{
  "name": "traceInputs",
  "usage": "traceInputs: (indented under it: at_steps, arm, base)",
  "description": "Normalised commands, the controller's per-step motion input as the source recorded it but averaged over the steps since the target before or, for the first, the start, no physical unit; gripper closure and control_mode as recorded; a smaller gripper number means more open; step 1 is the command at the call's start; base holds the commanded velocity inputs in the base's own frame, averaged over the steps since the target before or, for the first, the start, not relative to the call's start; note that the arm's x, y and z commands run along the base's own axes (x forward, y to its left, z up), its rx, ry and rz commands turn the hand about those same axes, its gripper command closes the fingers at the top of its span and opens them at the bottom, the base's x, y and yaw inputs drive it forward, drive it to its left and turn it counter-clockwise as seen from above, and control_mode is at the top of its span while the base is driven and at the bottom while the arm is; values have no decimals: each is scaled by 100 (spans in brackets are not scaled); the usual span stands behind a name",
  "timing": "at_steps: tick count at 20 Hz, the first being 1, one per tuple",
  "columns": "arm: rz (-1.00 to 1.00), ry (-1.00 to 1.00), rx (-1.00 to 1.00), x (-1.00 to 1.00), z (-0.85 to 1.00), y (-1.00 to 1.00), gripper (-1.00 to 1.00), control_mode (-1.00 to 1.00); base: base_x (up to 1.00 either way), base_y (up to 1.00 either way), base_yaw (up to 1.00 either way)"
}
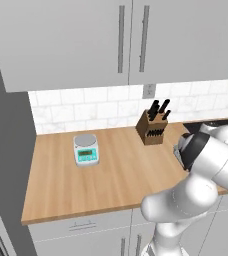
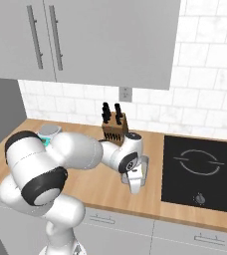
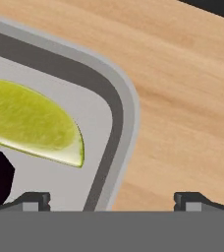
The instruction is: Take the meat container that has the shrimp and place it on the second highest rack of the freezer. Then take the vegetable container that has the lemon wedge and eggplant and place it on the highest rack of the freezer.
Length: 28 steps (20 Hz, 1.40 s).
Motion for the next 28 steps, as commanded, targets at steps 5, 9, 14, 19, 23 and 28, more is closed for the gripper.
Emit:
traceInputs:
  at_steps: [5,9,14,19,23,28]
  arm:
    - [0,0,0,1,-16,0,-100,-100]
    - [0,0,0,1,-31,0,-100,-100]
    - [0,0,0,0,-9,0,-100,-100]
    - [0,0,0,0,-12,0,-100,-100]
    - [0,0,0,0,0,0,-100,-100]
    - [0,0,0,0,0,0,100,-100]
  base:
    - [0,0,0]
    - [0,0,0]
    - [0,0,0]
    - [0,0,0]
    - [0,0,0]
    - [0,0,0]
